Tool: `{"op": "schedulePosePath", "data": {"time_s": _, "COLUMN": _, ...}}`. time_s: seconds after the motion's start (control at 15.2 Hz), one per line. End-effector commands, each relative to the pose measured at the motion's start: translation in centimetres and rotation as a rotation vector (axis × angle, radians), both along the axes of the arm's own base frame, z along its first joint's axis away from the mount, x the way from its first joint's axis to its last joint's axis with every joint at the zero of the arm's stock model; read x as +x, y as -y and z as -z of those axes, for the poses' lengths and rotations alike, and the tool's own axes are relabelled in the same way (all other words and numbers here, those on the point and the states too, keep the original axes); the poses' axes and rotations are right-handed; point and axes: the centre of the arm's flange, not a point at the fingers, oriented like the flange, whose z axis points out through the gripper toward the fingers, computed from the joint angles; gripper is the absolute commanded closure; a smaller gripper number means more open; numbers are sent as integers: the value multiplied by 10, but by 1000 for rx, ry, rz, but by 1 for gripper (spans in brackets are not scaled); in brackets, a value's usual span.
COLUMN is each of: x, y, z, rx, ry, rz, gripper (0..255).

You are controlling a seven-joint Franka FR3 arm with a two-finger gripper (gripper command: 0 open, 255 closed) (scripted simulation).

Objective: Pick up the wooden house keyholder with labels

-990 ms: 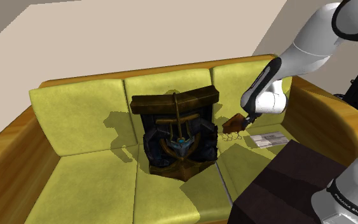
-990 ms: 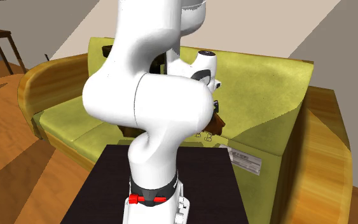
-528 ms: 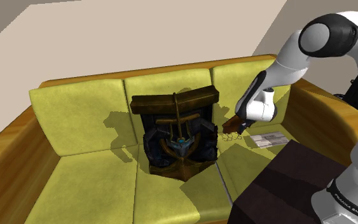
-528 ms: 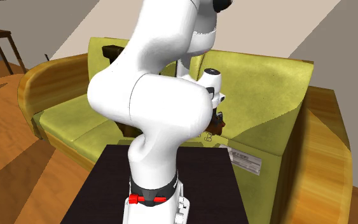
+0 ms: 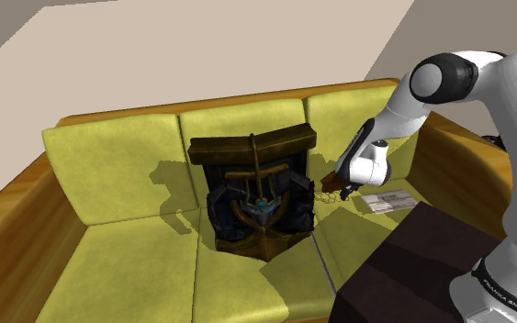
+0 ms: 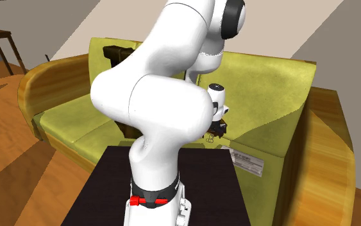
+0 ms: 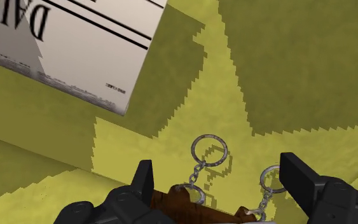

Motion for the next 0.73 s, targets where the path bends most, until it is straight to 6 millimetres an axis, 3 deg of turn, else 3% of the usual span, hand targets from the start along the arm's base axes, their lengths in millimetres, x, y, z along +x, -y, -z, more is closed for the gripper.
{"op": "schedulePosePath", "data": {"time_s": 0.0, "x": 0, "y": 1, "z": 12, "rx": 0, "ry": 1, "rz": 0, "gripper": 0}}
{"op": "schedulePosePath", "data": {"time_s": 0.2, "x": 0, "y": 1, "z": 30, "rx": 0, "ry": 1, "rz": 0, "gripper": 0}}
{"op": "schedulePosePath", "data": {"time_s": 0.33, "x": 0, "y": 1, "z": 30, "rx": 0, "ry": 1, "rz": 0, "gripper": 0}}
{"op": "schedulePosePath", "data": {"time_s": 0.4, "x": 0, "y": 1, "z": 30, "rx": 0, "ry": 1, "rz": 0, "gripper": 255}}
{"op": "schedulePosePath", "data": {"time_s": 0.66, "x": 0, "y": 1, "z": 30, "rx": 0, "ry": 1, "rz": 0, "gripper": 255}}
